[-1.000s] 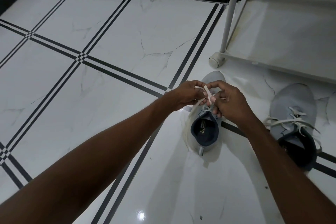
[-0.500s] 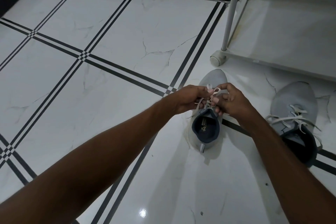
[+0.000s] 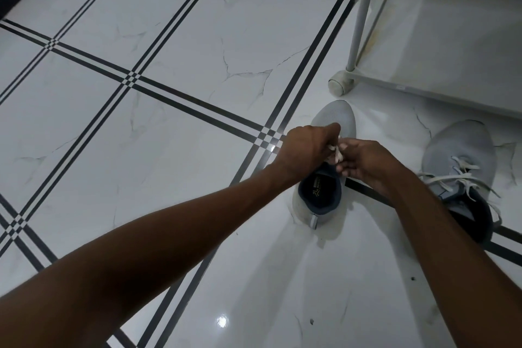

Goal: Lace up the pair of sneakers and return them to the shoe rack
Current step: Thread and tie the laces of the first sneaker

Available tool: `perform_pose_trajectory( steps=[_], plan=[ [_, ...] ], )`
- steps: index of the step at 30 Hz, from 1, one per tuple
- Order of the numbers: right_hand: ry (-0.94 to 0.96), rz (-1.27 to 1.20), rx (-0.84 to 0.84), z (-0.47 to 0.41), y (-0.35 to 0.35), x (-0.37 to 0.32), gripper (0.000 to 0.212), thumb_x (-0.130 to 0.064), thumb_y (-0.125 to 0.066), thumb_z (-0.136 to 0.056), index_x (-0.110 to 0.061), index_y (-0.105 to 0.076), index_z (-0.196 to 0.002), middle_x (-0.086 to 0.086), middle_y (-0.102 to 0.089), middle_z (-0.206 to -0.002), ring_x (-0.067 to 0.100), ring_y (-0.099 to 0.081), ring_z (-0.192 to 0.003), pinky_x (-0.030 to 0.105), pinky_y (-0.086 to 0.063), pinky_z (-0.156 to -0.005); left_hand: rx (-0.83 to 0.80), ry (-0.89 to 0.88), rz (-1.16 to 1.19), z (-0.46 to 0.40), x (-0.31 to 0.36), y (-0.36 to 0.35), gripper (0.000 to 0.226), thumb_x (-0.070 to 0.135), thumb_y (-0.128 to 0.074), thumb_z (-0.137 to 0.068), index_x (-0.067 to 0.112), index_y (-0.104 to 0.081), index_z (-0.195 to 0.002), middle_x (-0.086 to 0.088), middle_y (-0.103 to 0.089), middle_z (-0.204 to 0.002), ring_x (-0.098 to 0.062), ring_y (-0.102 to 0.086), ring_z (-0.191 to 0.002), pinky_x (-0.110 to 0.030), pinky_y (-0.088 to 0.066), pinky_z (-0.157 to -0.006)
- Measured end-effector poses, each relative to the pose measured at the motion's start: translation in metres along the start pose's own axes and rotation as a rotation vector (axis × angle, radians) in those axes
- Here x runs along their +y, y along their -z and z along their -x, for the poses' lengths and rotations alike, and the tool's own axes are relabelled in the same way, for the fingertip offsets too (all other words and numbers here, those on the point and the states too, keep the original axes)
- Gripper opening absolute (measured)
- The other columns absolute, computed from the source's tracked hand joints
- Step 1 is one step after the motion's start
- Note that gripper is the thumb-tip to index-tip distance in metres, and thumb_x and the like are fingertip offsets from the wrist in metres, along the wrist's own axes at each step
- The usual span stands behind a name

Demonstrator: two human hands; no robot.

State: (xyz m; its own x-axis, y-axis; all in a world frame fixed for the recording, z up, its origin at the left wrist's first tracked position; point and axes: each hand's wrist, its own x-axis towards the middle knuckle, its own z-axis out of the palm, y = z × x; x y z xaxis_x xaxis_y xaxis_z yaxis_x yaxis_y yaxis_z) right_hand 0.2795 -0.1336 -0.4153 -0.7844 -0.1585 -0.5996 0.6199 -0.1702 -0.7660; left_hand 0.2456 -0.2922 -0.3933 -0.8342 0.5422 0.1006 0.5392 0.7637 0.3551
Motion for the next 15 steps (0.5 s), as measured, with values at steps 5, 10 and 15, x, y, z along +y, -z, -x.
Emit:
perform_pose_trajectory(
  steps=[5,10,15],
  plan=[
    [0.007,0.067,0.046,-0.001,0.003,-0.003,0.019,-0.001,-0.055,-0.096,-0.007,-0.071,-0.105,0.011,-0.070,-0.074,0.013,-0.062,-0.056,0.018,-0.053,-0.052,0.007,0.166,0.282,0.002,0.003,0.000,0.007,0.020,-0.069,-0.076,0.015,-0.064,-0.079,0.009,-0.062,-0.065,-0.009,-0.058,-0.060,-0.024,-0.042,-0.056],
    [0.109,0.383,0.450,-0.009,0.014,0.007,0.004,-0.008,-0.074,-0.083,-0.012,-0.076,-0.083,0.010,-0.070,-0.063,0.012,-0.062,-0.044,0.021,-0.051,-0.049,-0.030,0.335,0.411,0.011,-0.017,0.008,0.012,0.000,-0.070,-0.078,0.007,-0.066,-0.069,0.007,-0.067,-0.060,0.004,-0.064,-0.053,-0.016,-0.047,-0.052],
    [0.189,0.695,0.657,-0.012,0.026,0.028,0.006,-0.018,-0.079,-0.076,-0.016,-0.079,-0.081,0.006,-0.076,-0.071,0.023,-0.072,-0.063,0.036,-0.061,-0.069,-0.236,0.456,0.380,0.040,-0.043,0.010,0.017,0.012,-0.078,-0.079,0.011,-0.066,-0.067,0.006,-0.069,-0.057,-0.005,-0.066,-0.051,-0.015,-0.047,-0.050]
  ],
)
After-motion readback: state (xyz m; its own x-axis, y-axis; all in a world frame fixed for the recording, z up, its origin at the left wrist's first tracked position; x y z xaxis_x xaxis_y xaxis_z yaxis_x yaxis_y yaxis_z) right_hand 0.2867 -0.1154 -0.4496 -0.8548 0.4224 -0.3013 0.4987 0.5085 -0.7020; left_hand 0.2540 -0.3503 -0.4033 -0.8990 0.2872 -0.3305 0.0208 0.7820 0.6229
